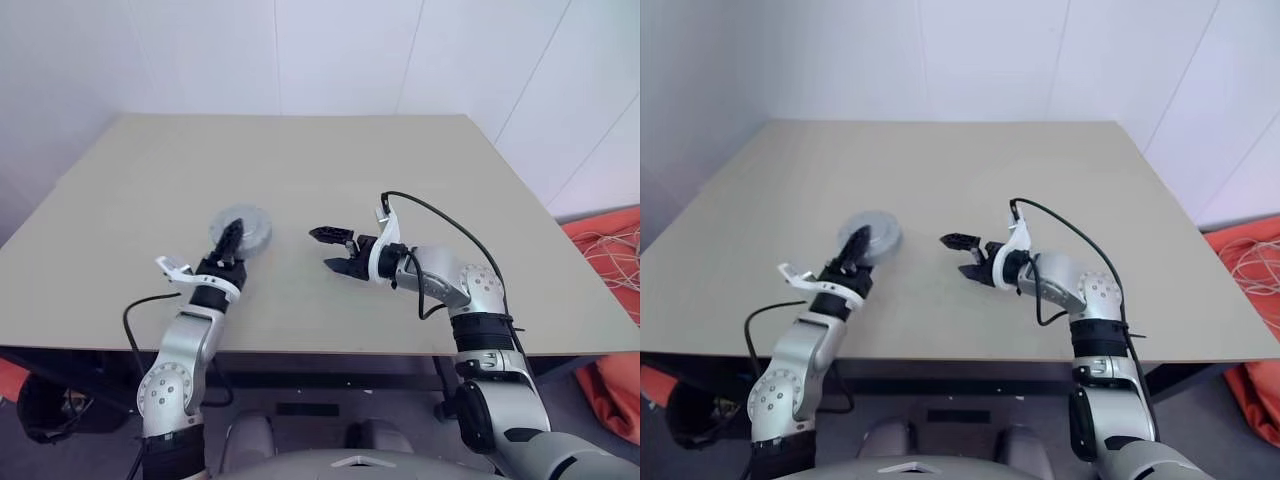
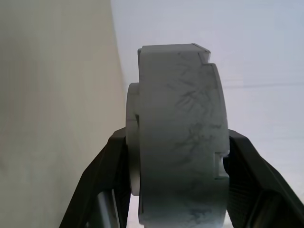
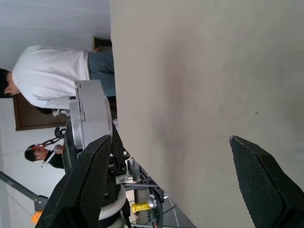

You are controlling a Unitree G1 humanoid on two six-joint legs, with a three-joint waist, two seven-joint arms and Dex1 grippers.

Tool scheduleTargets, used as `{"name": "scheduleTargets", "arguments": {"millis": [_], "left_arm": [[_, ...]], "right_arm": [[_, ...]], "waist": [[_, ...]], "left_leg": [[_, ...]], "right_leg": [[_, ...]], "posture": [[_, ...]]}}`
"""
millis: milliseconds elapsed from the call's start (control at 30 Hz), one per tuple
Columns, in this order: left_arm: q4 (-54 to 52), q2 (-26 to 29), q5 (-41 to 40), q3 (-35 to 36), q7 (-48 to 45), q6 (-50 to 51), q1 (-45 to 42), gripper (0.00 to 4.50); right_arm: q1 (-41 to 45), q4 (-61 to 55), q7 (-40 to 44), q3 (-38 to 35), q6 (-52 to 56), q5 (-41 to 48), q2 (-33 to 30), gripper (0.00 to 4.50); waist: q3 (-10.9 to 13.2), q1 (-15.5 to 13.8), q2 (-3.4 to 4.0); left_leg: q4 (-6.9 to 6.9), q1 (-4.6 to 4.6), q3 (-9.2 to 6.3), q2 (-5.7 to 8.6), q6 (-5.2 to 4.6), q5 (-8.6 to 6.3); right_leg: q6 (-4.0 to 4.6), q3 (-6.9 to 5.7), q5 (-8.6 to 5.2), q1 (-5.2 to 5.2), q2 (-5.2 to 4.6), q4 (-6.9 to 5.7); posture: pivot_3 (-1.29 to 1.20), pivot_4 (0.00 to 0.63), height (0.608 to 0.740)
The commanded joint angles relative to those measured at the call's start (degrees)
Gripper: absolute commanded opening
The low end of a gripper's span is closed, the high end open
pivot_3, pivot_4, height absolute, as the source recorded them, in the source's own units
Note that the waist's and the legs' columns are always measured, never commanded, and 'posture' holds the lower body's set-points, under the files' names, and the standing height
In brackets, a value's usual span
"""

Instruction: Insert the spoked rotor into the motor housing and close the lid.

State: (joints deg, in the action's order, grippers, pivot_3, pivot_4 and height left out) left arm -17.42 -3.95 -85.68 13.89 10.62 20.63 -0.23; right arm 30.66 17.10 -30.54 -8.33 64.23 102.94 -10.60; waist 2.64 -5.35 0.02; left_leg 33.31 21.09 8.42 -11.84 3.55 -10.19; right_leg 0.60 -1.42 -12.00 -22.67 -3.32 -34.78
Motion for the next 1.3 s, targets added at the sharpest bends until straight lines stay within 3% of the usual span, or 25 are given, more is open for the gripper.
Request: {"name": "scheduleTargets", "arguments": {"millis": [33, 400, 1233, 1300], "left_arm": [[-1.4, -0.75, 6.06, 1.81, 1.79, -4.54, -3.55, 2.13], [4.02, -1.22, 11.95, 9.91, 6.01, -11.94, -7.96, 2.13], [9.87, -4.12, 12.42, 10.77, 13.79, -11.13, -4.63, 2.13], [9.2, -4.28, 12.66, 10.5, 14.94, -10.82, -3.74, 2.84]], "right_arm": [[1.33, -0.74, 1.97, -0.59, -0.16, -1.21, 0.24, 4.5], [1.63, -0.21, 4.22, -0.95, 0.59, -3.96, 0.88, 4.5], [0.99, -1.6, 4.57, -1.25, 1.23, -4.92, 1.65, 4.5], [0.98, -1.59, 4.54, -1.26, 1.23, -4.93, 1.69, 4.5]], "waist": [[-0.01, -0.09, -0.03], [-0.07, -0.14, -0.28], [-0.29, -0.13, -0.67], [-0.31, -0.05, -0.67]], "left_leg": [[0.0, -0.01, 0.0, 0.01, 0.0, 0.0], [0.05, 0.02, -0.03, 0.02, -0.01, 0.0], [0.11, -0.04, -0.05, 0.01, -0.01, 0.0], [0.11, -0.07, -0.05, 0.01, -0.01, 0.0]], "right_leg": [[0.0, 0.0, 0.0, 0.0, -0.01, 0.01], [-0.03, -0.03, 0.02, -0.07, -0.01, 0.01], [-0.03, -0.04, 0.03, 0.01, -0.02, -0.01], [-0.03, -0.03, 0.03, 0.04, -0.02, -0.01]], "posture": [[0.0, 0.0, 0.74], [0.0, 0.0, 0.74], [0.0, 0.0, 0.74], [0.0, 0.0, 0.74]]}}
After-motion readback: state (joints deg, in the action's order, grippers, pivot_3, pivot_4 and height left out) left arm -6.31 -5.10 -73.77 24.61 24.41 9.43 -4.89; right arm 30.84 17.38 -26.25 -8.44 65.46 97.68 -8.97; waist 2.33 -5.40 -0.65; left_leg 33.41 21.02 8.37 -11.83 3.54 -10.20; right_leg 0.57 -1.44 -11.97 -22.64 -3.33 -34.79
